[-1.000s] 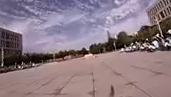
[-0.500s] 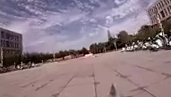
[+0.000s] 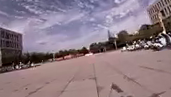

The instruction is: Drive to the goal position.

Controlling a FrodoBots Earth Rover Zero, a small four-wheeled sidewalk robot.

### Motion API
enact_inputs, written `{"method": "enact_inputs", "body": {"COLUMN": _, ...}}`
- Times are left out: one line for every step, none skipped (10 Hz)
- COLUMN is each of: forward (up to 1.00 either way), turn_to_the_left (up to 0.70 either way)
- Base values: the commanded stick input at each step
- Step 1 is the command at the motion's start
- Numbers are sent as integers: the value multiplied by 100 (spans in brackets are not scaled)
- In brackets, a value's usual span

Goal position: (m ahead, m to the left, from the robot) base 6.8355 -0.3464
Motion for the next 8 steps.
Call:
{"method": "enact_inputs", "body": {"forward": 70, "turn_to_the_left": 0}}
{"method": "enact_inputs", "body": {"forward": 70, "turn_to_the_left": 0}}
{"method": "enact_inputs", "body": {"forward": 70, "turn_to_the_left": 0}}
{"method": "enact_inputs", "body": {"forward": 70, "turn_to_the_left": 0}}
{"method": "enact_inputs", "body": {"forward": 70, "turn_to_the_left": 0}}
{"method": "enact_inputs", "body": {"forward": 70, "turn_to_the_left": 0}}
{"method": "enact_inputs", "body": {"forward": 70, "turn_to_the_left": 0}}
{"method": "enact_inputs", "body": {"forward": 70, "turn_to_the_left": 0}}
